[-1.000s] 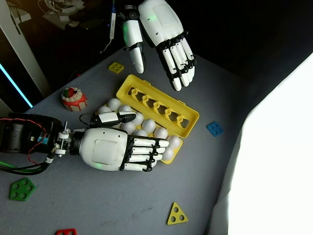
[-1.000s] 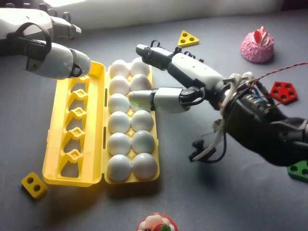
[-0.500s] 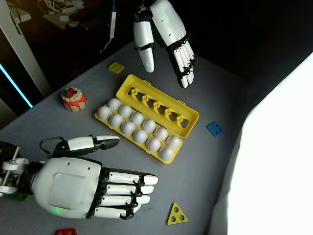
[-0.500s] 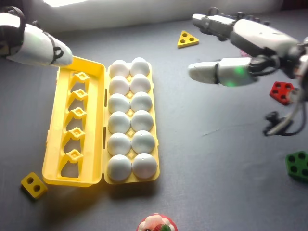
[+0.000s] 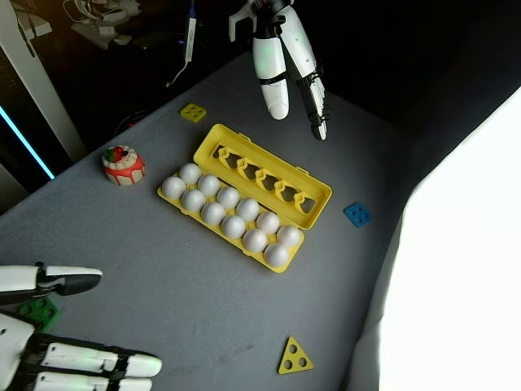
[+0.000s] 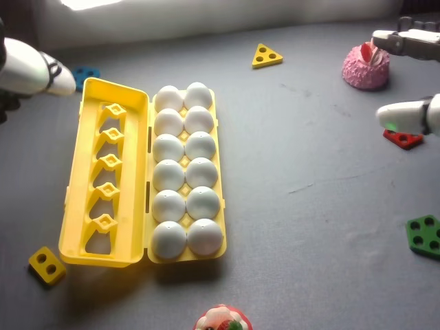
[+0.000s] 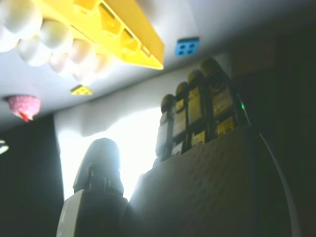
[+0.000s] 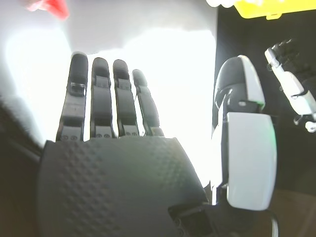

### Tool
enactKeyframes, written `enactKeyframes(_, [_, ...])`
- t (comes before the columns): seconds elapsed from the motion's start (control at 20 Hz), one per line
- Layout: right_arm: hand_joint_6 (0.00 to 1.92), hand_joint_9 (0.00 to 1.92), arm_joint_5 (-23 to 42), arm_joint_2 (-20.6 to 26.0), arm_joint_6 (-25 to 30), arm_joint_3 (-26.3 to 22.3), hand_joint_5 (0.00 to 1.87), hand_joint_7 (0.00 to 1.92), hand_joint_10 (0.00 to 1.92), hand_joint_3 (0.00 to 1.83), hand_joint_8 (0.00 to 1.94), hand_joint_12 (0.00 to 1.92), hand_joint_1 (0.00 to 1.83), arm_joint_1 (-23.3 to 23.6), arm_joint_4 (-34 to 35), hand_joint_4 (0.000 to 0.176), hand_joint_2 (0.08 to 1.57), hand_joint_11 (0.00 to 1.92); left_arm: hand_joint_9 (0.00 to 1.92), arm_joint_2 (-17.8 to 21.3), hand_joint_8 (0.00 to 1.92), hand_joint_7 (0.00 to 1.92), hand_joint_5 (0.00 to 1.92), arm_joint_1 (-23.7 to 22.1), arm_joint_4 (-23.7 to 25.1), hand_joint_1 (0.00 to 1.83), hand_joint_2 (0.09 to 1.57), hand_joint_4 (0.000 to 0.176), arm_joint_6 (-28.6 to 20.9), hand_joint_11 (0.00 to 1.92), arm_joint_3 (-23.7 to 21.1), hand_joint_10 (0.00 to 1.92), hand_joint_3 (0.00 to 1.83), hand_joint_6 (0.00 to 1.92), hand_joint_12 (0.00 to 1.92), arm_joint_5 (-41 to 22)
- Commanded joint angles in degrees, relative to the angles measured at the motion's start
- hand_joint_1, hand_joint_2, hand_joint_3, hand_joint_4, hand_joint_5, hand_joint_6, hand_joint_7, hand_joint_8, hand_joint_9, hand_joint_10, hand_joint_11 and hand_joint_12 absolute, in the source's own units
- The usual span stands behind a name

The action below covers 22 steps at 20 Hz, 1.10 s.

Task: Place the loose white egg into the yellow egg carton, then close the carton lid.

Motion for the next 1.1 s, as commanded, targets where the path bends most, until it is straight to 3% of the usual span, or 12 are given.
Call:
enactKeyframes(0.0, [0.01, 0.25, 7.0, 1.1, 0.4, -0.7, 0.19, 0.25, 0.0, 0.0, 0.0, 0.9, 0.45, 0.1, -2.9, 0.0, 1.09, 0.0, 0.18, 0.0, 0.01, 0.16, 0.16, 0.5, 2.2, 0.17, 1.42, 0.019, -2.2, 0.0, 0.4, 0.01, 0.0, 0.01, 0.73, 3.4])
enactKeyframes(0.1, [0.01, 0.26, 8.0, 3.4, 0.4, -2.6, 0.21, 0.27, 0.01, 0.01, 0.01, 0.92, 0.38, -0.9, -5.2, 0.0, 1.1, 0.0, 0.26, 0.0, 0.02, 0.23, 0.21, 3.0, 2.2, 0.2, 1.39, 0.018, -6.4, 0.0, 0.3, 0.04, 0.0, 0.02, 0.95, 5.0])
enactKeyframes(0.25, [0.0, 0.28, 8.0, 6.4, -0.5, -4.6, 0.21, 0.28, 0.01, 0.01, 0.0, 0.9, 0.28, -2.8, -5.3, 0.0, 1.14, 0.0, 0.27, -0.1, 0.02, 0.27, 0.25, 5.6, 2.6, 0.23, 1.38, 0.012, -11.8, 0.0, -0.2, 0.04, 0.0, 0.03, 0.93, 5.6])
enactKeyframes(0.4, [0.01, 0.31, 8.3, 8.3, -2.0, -6.5, 0.22, 0.3, 0.01, 0.0, 0.01, 0.95, 0.26, -6.6, -5.4, 0.0, 1.15, 0.0, 0.31, -0.2, 0.05, 0.41, 0.31, 7.7, 2.8, 0.15, 1.38, 0.03, -16.1, 0.0, -0.2, 0.06, 0.0, 0.04, 1.17, 6.0])
enactKeyframes(0.45, [0.0, 0.31, 8.6, 8.5, -2.2, -6.9, 0.22, 0.31, 0.01, 0.0, 0.01, 0.95, 0.27, -7.1, -5.4, 0.0, 1.15, 0.0, 0.34, -0.4, 0.05, 0.44, 0.34, 8.5, 2.8, 0.19, 1.37, 0.032, -17.4, 0.0, -0.1, 0.08, 0.0, 0.05, 1.28, 6.3])
enactKeyframes(0.6, [0.01, 0.31, 8.6, 8.3, -5.1, -7.3, 0.24, 0.31, 0.01, 0.0, 0.0, 0.97, 0.27, -8.8, -5.4, 0.0, 1.15, 0.0, 0.35, -1.0, 0.05, 0.44, 0.35, 11.5, 2.8, 0.16, 1.38, 0.027, -21.2, 0.0, 0.5, 0.12, 0.0, 0.04, 1.32, 7.6])
enactKeyframes(0.8, [0.0, 0.29, 9.2, 7.8, -6.5, -7.6, 0.23, 0.3, 0.01, 0.0, 0.0, 0.92, 0.27, -9.0, -5.4, 0.0, 1.15, 0.0, 0.1, -2.0, 0.02, 0.45, 0.35, 13.5, 2.8, 0.19, 1.38, 0.03, -23.3, 0.0, 1.9, 0.68, 0.0, 0.03, 1.33, 8.2])
enactKeyframes(0.95, [0.01, 0.32, 9.5, 7.4, -7.6, -8.0, 0.25, 0.33, 0.01, 0.0, 0.01, 0.98, 0.29, -9.0, -5.4, 0.0, 1.14, 0.0, 0.08, -2.7, 0.02, 0.45, 0.37, 14.4, 2.8, 0.25, 1.37, 0.024, -24.3, 0.0, 2.8, 0.72, 0.0, 0.03, 1.37, 8.7])
enactKeyframes(1.05, [0.0, 0.32, 9.9, 7.4, -7.6, -8.4, 0.24, 0.33, 0.01, 0.0, 0.0, 0.98, 0.25, -9.0, -5.4, 0.0, 1.15, 0.0, 0.07, -3.5, 0.02, 0.44, 0.36, 15.6, 2.8, 0.25, 1.36, 0.032, -26.4, 0.0, 3.3, 0.72, 0.0, 0.03, 1.37, 9.3])
